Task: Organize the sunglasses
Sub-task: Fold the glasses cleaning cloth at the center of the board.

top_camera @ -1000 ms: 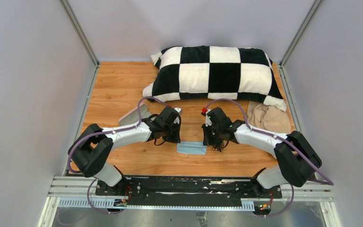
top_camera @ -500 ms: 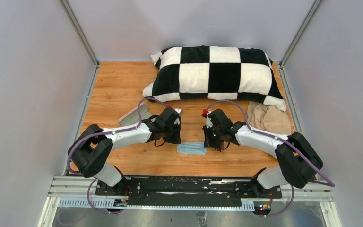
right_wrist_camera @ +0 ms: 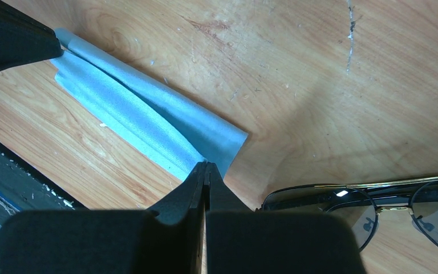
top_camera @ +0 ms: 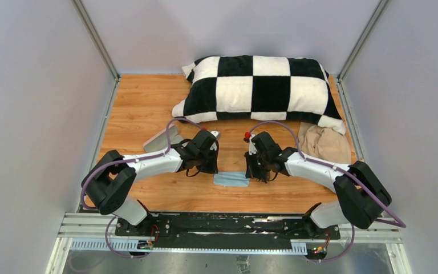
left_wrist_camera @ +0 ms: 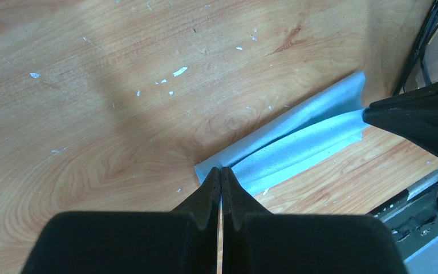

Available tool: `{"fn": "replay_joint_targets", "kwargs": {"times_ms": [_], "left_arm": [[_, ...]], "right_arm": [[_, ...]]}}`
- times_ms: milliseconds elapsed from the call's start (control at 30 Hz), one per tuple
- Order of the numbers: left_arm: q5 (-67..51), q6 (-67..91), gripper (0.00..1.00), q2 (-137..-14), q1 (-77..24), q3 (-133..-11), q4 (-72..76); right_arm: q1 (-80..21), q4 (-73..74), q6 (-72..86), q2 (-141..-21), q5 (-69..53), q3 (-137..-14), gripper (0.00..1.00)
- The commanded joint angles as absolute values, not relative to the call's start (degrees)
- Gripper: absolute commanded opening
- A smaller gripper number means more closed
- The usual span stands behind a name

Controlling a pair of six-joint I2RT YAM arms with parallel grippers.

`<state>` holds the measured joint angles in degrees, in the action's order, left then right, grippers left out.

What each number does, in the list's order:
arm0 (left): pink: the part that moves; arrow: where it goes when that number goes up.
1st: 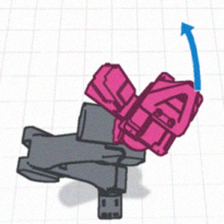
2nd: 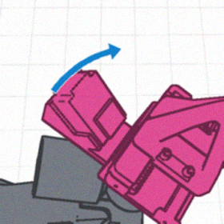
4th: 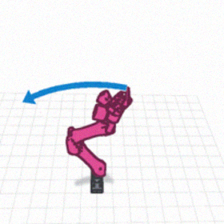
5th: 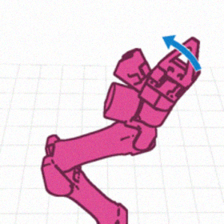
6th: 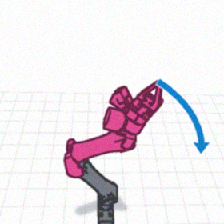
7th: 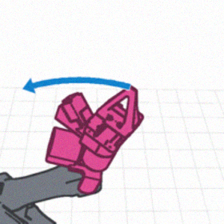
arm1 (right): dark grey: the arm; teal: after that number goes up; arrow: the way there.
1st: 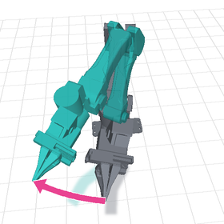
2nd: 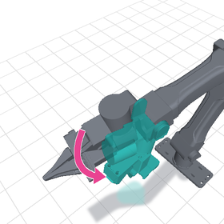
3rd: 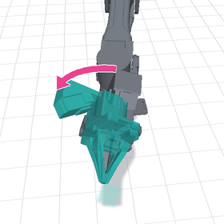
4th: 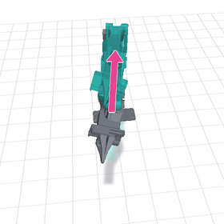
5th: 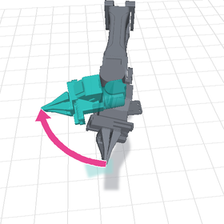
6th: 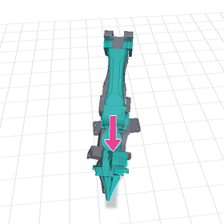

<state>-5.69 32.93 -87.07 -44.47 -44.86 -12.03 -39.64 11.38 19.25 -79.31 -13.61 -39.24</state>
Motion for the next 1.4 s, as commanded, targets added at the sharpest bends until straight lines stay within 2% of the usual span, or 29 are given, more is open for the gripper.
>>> {"fn": "replay_joint_targets", "kwargs": {"times_ms": [0,333,367,433,467,533,733,900,1067,1267,1367], "left_arm": [[-4.11,31.68,0.00,-85.25,-44.74,-44.49,-13.47],[-5.86,32.37,0.00,-84.41,-44.89,-42.26,-12.05],[-6.15,32.36,0.04,-84.28,-44.91,-42.20,-12.04],[-6.41,32.47,0.23,-84.00,-44.99,-42.04,-12.15],[-6.40,32.65,0.28,-83.77,-45.00,-41.93,-12.11],[-6.32,32.75,0.30,-83.26,-45.01,-41.84,-12.21],[-5.79,33.23,0.31,-80.30,-45.00,-41.73,-13.38],[-5.49,33.92,0.31,-77.54,-45.00,-42.07,-14.23],[-5.32,34.98,0.32,-76.17,-45.00,-42.02,-14.42],[-4.15,37.69,0.33,-74.62,-46.19,-40.73,-13.91],[-0.65,42.06,0.37,-73.68,-48.17,-39.48,-14.71]], "right_arm": [[-40.45,12.33,18.65,-78.53,-13.98,-38.41,0.00],[-40.56,12.25,18.54,-77.64,-14.79,-37.47,0.01],[-40.51,12.25,18.43,-77.42,-15.03,-37.32,0.04],[-40.55,12.26,18.38,-77.10,-15.47,-37.10,0.10],[-40.58,12.20,18.19,-76.88,-15.80,-36.97,0.13],[-40.62,12.19,18.01,-76.38,-16.48,-36.72,0.18],[-40.89,12.73,17.27,-74.77,-17.62,-35.69,0.20],[-41.23,14.13,15.84,-74.28,-19.71,-35.84,0.28],[-41.75,15.56,15.42,-73.54,-19.67,-35.66,0.31],[-41.75,16.43,18.07,-70.56,-14.10,-35.59,0.31],[-41.33,16.58,22.87,-69.05,-8.75,-35.39,0.32]]}}
